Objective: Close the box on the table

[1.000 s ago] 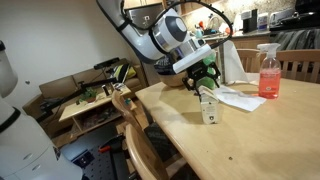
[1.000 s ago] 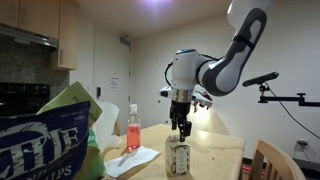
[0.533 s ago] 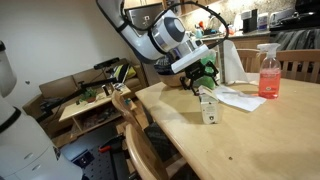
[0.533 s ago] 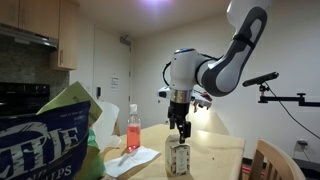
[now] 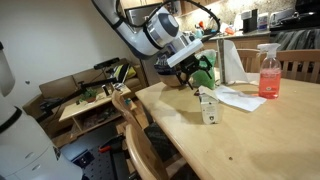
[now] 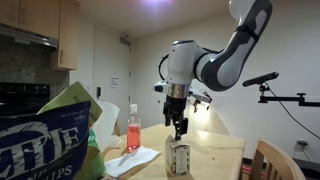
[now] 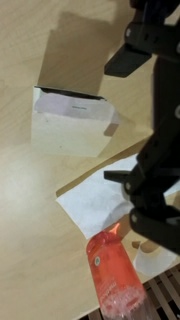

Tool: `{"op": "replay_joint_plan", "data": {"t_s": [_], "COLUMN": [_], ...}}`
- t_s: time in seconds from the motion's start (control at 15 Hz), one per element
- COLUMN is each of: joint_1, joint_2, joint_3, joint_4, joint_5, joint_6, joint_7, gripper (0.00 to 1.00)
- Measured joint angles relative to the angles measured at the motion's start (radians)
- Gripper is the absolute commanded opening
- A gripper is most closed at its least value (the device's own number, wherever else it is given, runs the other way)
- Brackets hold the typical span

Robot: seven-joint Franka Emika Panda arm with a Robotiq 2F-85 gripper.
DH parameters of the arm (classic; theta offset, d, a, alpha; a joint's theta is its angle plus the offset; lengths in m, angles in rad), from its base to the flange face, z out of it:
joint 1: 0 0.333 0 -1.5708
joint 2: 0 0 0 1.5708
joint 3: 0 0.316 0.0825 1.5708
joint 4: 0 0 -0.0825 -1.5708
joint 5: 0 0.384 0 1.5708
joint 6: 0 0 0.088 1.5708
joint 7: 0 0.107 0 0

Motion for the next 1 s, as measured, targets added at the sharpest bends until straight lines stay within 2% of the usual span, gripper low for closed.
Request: {"op": "replay_joint_plan", "data": {"t_s": [0.47, 0.6, 0.67, 0.73, 0.8, 1.0], "joint_1": [-0.016, -0.025, -0.028, -0.03, -0.032, -0.036], "joint_2": [-0.049, -0.041, -0.034, -0.028, -0.022, -0.011], "joint_3": [-0.029, -0.029, -0.029, -0.029, -0.028, -0.026], "joint_4": [-0.002, -0.004, -0.006, -0.008, -0.01, -0.013], "joint_5": [-0.055, -0.053, -0.048, -0.045, -0.042, -0.038], "joint_6": [-0.003, -0.005, -0.008, -0.01, -0.012, -0.025], "joint_7": [0.036, 0.036, 0.036, 0.036, 0.036, 0.036], "gripper": [0.12, 0.02, 0.04, 0.0, 0.22, 0.44]}}
